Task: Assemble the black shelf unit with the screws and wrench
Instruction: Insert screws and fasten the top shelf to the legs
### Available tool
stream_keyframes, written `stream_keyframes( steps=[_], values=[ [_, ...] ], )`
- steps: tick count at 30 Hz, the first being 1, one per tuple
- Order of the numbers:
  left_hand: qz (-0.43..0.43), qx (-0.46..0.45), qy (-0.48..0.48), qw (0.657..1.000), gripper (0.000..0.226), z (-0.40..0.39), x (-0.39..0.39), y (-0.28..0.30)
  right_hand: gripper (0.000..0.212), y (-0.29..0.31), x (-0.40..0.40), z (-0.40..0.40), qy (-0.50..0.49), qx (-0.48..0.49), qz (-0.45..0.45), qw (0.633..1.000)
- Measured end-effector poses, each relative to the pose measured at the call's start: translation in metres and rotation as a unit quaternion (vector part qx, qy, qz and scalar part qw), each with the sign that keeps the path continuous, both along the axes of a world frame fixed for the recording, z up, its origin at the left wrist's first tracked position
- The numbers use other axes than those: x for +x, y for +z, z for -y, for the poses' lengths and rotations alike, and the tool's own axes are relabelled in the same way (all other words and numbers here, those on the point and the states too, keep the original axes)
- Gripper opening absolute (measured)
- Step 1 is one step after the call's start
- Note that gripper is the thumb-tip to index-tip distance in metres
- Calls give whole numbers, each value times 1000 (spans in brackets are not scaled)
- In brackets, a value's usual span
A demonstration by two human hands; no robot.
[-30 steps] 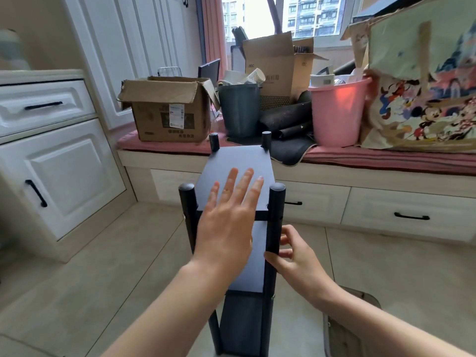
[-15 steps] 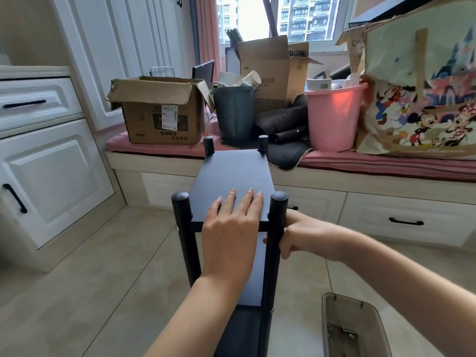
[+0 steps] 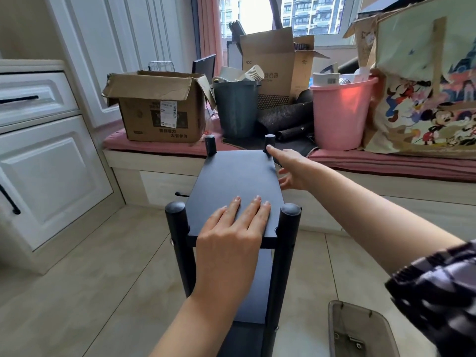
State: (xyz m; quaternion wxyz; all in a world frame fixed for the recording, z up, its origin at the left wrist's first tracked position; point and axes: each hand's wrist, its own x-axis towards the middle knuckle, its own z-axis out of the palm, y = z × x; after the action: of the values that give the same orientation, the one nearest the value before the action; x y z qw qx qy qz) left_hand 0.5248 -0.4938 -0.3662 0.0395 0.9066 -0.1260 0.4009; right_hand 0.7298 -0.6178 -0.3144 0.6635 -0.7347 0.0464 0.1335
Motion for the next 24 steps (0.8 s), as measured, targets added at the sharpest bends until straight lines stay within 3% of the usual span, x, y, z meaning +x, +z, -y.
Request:
stream_keyframes(
  steps=[1, 5, 9, 18, 24],
  values=[
    [1, -1, -4, 1000, 50, -1, 1, -1, 65, -5, 6, -2, 11, 23, 4, 1000],
    [24, -1, -15, 1000, 50, -2, 1, -4, 32, -19, 20, -6, 42, 77, 33, 996],
    [40, 1, -13, 999, 49, 0, 4, -5, 15, -22, 30, -4, 27, 152, 40, 987],
    [60, 11, -7, 998, 50, -1, 5, -10, 23, -30, 34, 0, 34, 234, 29, 971],
    [56, 28, -6, 998, 47, -3, 4, -12, 28, -31, 26, 4, 42, 223, 45, 973]
  ],
)
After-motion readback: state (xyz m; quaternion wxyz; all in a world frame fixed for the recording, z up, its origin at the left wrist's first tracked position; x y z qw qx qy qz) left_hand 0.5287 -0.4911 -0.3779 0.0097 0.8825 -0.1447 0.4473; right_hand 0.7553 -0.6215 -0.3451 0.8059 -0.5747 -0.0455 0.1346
